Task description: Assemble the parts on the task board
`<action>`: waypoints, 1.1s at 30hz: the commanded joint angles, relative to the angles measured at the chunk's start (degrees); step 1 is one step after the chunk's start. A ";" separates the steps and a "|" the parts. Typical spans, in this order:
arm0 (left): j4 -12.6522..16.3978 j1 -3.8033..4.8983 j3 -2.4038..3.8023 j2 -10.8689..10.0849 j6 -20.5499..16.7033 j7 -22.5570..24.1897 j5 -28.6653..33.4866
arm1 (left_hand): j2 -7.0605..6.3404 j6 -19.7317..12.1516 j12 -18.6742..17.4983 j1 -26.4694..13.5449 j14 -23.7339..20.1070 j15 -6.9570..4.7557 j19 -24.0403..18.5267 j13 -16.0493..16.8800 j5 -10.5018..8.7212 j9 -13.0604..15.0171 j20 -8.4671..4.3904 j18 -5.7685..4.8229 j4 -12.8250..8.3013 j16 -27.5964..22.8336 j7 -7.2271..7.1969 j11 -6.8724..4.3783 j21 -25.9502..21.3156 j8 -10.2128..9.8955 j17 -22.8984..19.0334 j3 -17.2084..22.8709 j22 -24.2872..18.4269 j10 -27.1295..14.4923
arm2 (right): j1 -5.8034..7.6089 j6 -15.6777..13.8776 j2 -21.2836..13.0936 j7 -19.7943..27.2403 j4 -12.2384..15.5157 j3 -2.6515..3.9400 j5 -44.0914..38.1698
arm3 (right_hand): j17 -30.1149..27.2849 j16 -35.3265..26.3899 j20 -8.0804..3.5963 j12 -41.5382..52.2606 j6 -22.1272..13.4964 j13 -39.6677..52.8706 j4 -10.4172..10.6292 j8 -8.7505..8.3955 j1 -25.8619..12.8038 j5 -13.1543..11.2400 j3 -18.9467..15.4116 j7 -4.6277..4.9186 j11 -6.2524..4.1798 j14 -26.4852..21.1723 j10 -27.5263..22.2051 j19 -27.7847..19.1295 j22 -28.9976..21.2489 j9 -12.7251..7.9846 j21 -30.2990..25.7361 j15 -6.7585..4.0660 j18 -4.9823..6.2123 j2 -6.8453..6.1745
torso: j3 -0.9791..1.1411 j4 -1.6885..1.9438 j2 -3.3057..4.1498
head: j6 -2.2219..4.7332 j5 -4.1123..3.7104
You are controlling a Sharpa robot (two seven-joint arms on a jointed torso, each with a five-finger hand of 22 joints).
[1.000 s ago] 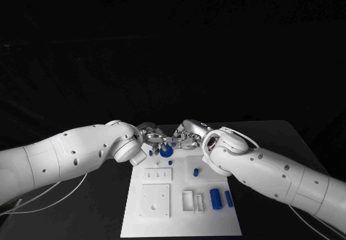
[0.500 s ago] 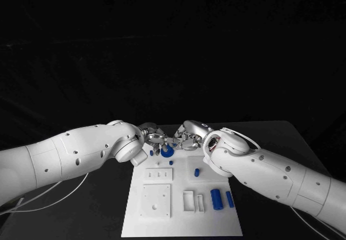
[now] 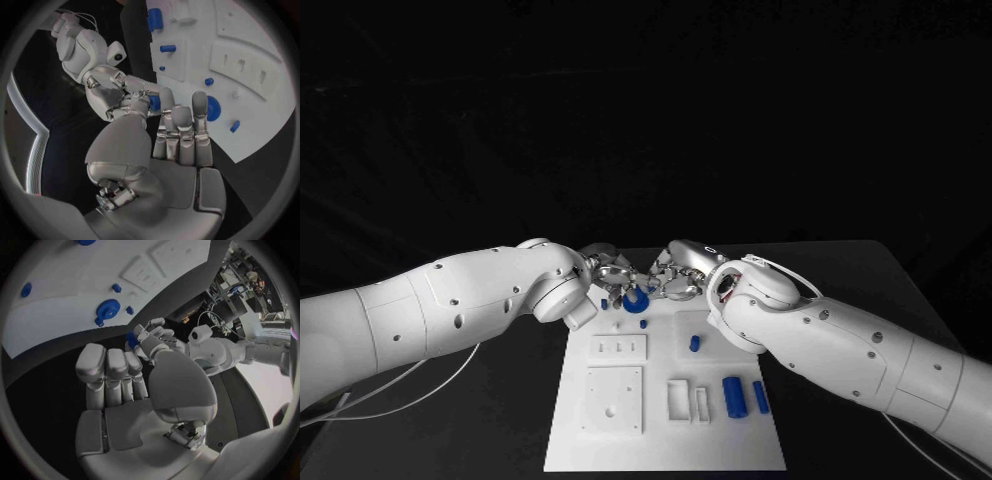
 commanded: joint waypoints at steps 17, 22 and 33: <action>-0.07 0.01 -0.03 0.06 1.00 0.58 0.26 | 3.39 -1.69 -1.20 -1.83 -0.31 0.09 0.61 -0.77 12.13 -0.06 0.09 -0.21 -6.89 0.14 0.28 0.21 -1.25 -0.13 -0.15 7.70 2.24 -0.17 | 0.03 0.27 -0.02 0.14 0.14 0.03 -0.65 | 0.14 -0.20 0.14 -0.25 1.22 -0.07 -0.02 0.22 -0.13 0.18 0.62 -0.53 -0.28 0.20 0.00 0.57 7.08 0.11 0.10 0.03 -0.54 0.30 | -0.04 0.02 0.01 | -0.30 0.35; -0.06 0.01 -0.03 0.03 1.18 0.64 0.38 | 4.01 -1.19 -1.12 -2.87 -0.23 0.05 0.77 -0.75 12.50 0.88 0.06 -0.14 -8.68 0.37 0.21 0.13 -1.57 -0.06 -0.03 9.21 3.05 0.12 | 0.03 0.28 0.02 0.17 -0.03 0.03 -0.65 | 0.13 -0.22 0.15 -0.26 1.07 -0.09 -0.03 0.21 -0.14 0.19 0.71 -0.50 -0.26 0.19 -0.03 0.58 7.09 0.10 0.12 0.05 -0.54 0.23 | -0.04 0.02 -0.02 | -0.30 0.31; 0.03 0.01 -0.04 -0.05 1.80 1.74 0.52 | 3.31 2.94 -0.92 -3.99 1.85 -0.99 2.11 -0.48 15.09 5.33 -0.94 -0.34 -10.62 1.99 -1.11 -0.76 -1.10 0.17 1.37 11.00 4.62 3.49 | 0.03 -0.24 0.10 0.37 -0.46 0.02 -0.46 | -0.11 -0.58 0.31 -0.63 -0.58 -0.40 0.88 0.17 -0.79 0.21 0.31 -0.22 -0.05 0.14 -0.34 0.54 6.98 -0.01 -0.37 0.21 -0.42 -0.62 | 0.00 -0.04 0.00 | -0.34 0.26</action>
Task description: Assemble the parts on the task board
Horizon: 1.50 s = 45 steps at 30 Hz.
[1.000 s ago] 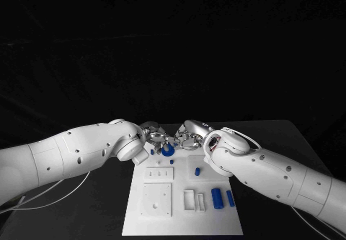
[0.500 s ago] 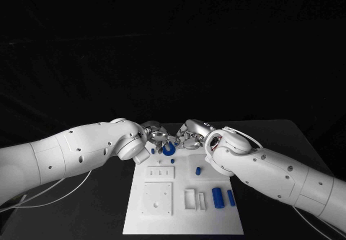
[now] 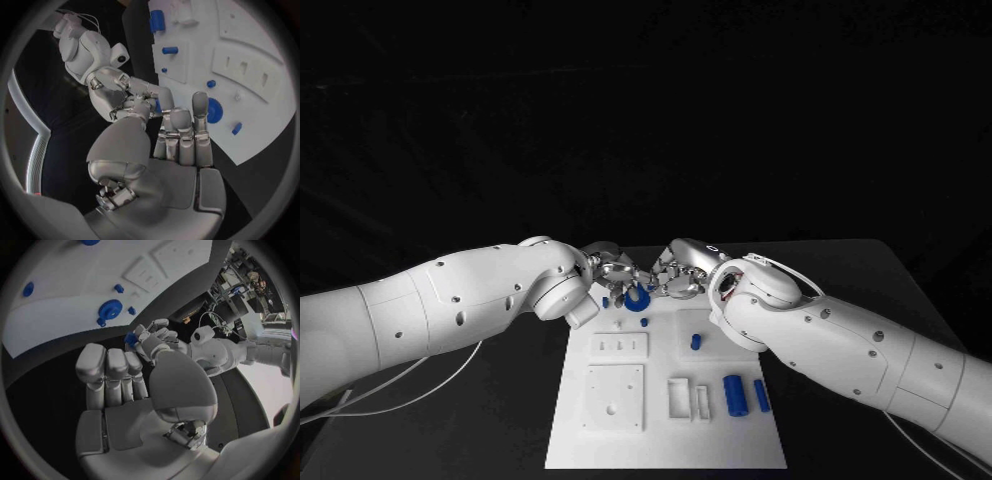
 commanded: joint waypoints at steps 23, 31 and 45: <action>0.58 -0.01 -0.18 -1.28 1.43 -1.19 -1.89 | -0.95 5.15 0.35 -2.51 2.22 -0.62 3.09 0.60 4.53 9.16 -0.59 -0.56 -7.00 -0.77 -3.27 -0.45 -4.15 -0.13 4.17 6.27 6.11 2.61 | -1.34 -7.47 -6.96 3.86 4.27 0.49 3.15 | -1.84 -1.81 1.80 -2.41 -13.90 -3.00 9.99 0.13 1.69 6.36 -14.64 2.51 1.81 -0.39 -2.33 0.58 6.55 -0.35 -3.63 1.65 0.55 -4.35 | 0.08 -0.04 -0.07 | -0.44 0.66; 2.48 0.00 -0.85 -3.79 1.01 -4.06 -3.66 | -1.08 5.65 1.22 -2.65 2.99 -0.73 3.91 0.58 4.63 8.50 -0.69 -0.56 -7.26 -0.60 -3.36 -0.50 -5.14 -0.24 5.43 6.19 7.37 2.70 | -1.76 -8.85 -12.79 4.72 7.17 2.10 5.68 | -2.05 -2.02 1.79 -2.47 -12.50 -3.26 10.26 0.18 1.91 6.70 -14.82 2.39 1.73 -0.43 -2.32 0.54 6.52 -0.30 -3.84 1.61 0.55 -4.49 | 0.11 -0.32 -0.32 | -0.99 1.66; 8.00 -0.56 -3.14 -8.07 -4.45 -8.79 -8.69 | -0.94 9.42 5.75 -2.51 5.08 -0.81 6.05 -1.45 3.39 5.34 -0.46 -0.22 -7.12 -0.14 -4.15 -0.57 -7.95 -0.02 13.20 4.75 10.27 2.96 | -1.83 -10.05 -15.44 5.27 5.83 5.84 11.04 | -2.15 -2.11 1.70 -2.54 -10.92 -3.46 10.30 0.22 1.95 8.20 -14.32 2.29 1.63 -0.39 -2.29 0.52 6.47 -0.24 -4.12 1.53 0.52 -4.30 | 0.41 -0.01 -1.48 | -4.58 3.41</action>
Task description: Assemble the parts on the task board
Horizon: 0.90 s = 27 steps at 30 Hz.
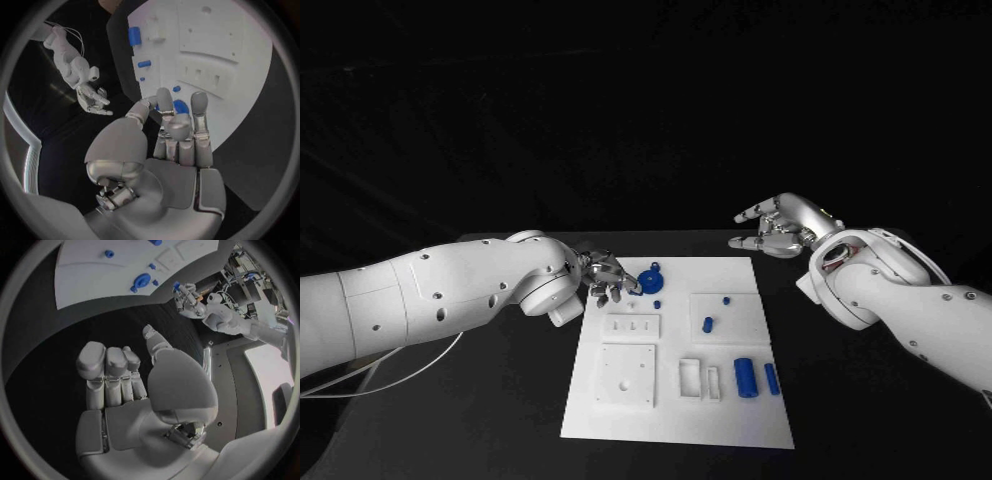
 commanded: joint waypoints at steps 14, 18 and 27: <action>0.16 -3.11 -0.25 1.11 -8.86 -5.29 -8.68 | 0.65 9.64 1.79 -0.06 0.87 0.22 1.31 -1.15 0.48 8.67 0.46 0.07 -0.58 -0.01 -5.45 -0.46 -2.70 0.55 3.00 -0.09 3.04 2.78 | -0.01 -0.15 0.28 -0.11 -1.13 1.57 2.98 | -0.53 -1.05 0.33 -0.72 0.03 -0.52 0.09 -0.11 -0.12 0.73 0.15 0.01 -0.04 -0.33 -0.69 0.21 6.15 0.06 -1.70 0.40 0.67 -0.01 | 0.07 0.78 -1.32 | -2.59 0.22; -0.36 -3.96 -0.25 1.68 -9.47 -5.58 -10.24 | 0.60 10.04 2.29 -0.07 1.03 0.21 1.53 -1.01 0.48 8.99 0.52 0.09 -0.60 0.37 -5.62 -0.50 -2.95 0.67 3.69 -0.08 3.66 2.84 | -0.01 -0.31 0.33 -0.23 -1.18 1.64 2.95 | -0.64 -1.12 0.34 -0.69 0.53 -0.57 0.16 -0.08 -0.05 0.88 0.00 -0.03 -0.06 -0.33 -0.74 0.23 6.14 0.09 -1.90 0.39 0.68 0.11 | 0.06 0.77 -1.31 | -2.81 0.30; -1.11 -5.24 -0.25 2.94 -8.93 -5.72 -10.97 | 0.69 10.58 2.46 -0.04 1.11 0.42 1.93 -0.93 -0.09 7.95 0.94 0.40 -0.91 0.54 -5.63 -0.41 -4.09 0.50 3.69 -0.13 5.25 2.82 | -0.01 -0.31 0.39 -0.57 -1.24 1.68 2.94 | -0.71 -1.18 0.33 -0.77 0.57 -0.67 0.28 -0.08 -0.21 1.07 -0.07 -0.04 -0.06 -0.34 -0.81 0.25 6.12 0.09 -2.02 0.39 0.68 0.09 | 0.00 0.69 -1.17 | -3.11 0.38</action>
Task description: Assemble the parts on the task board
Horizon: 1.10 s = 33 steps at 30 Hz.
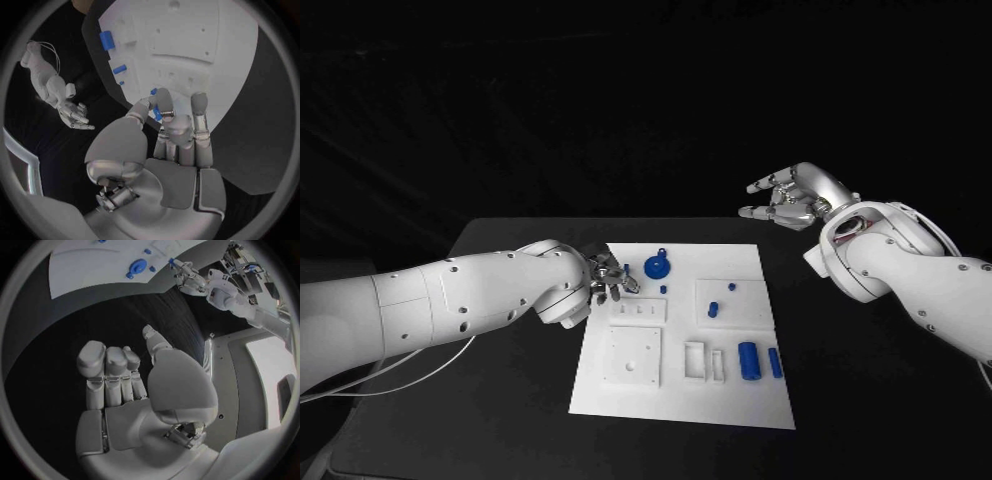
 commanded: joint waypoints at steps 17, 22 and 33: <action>-1.13 -1.02 0.04 2.31 3.35 -1.24 -1.51 | 1.77 11.11 1.44 -0.11 0.46 0.24 0.79 0.69 -2.22 9.35 0.18 0.42 -0.37 1.67 -5.88 -0.43 -1.73 0.57 1.50 -0.39 2.40 2.88 | -0.02 0.40 0.26 -0.54 -0.19 0.05 0.20 | -0.11 -0.31 0.33 -0.25 0.42 -0.12 0.61 -0.08 -0.36 0.41 -0.20 0.12 -0.06 -0.13 -0.41 0.31 6.13 0.08 -0.51 0.18 0.69 0.16 | 0.00 -0.03 0.09 | -0.48 -0.32; -1.33 -1.14 0.04 2.52 4.22 -1.41 -1.52 | 2.07 11.36 1.87 -0.26 0.54 0.26 0.99 0.89 -2.68 9.77 0.26 0.43 -0.29 2.18 -5.97 -0.50 -2.17 0.54 1.95 -0.46 3.05 2.85 | -0.02 0.47 0.33 -0.59 -0.17 0.05 0.21 | -0.11 -0.31 0.33 -0.25 0.42 -0.12 0.61 -0.08 -0.36 0.41 -0.20 0.12 -0.06 -0.13 -0.41 0.31 6.13 0.08 -0.51 0.18 0.69 0.16 | 0.02 -0.05 0.09 | -0.58 -0.42; -1.94 -1.19 0.05 2.79 5.19 -1.68 -1.82 | 2.46 11.83 2.48 -0.54 0.60 0.29 1.21 1.15 -2.89 10.60 0.35 0.45 -0.02 3.00 -6.14 -0.56 -2.63 0.63 2.88 -0.55 3.91 2.86 | -0.02 0.68 0.36 -0.81 -0.36 0.05 0.23 | -0.18 -0.39 0.32 -0.30 0.42 -0.19 0.72 -0.08 -0.41 0.57 -0.18 0.12 -0.07 -0.16 -0.47 0.31 6.12 0.08 -0.60 0.18 0.69 0.14 | 0.03 -0.07 0.10 | -0.70 -0.41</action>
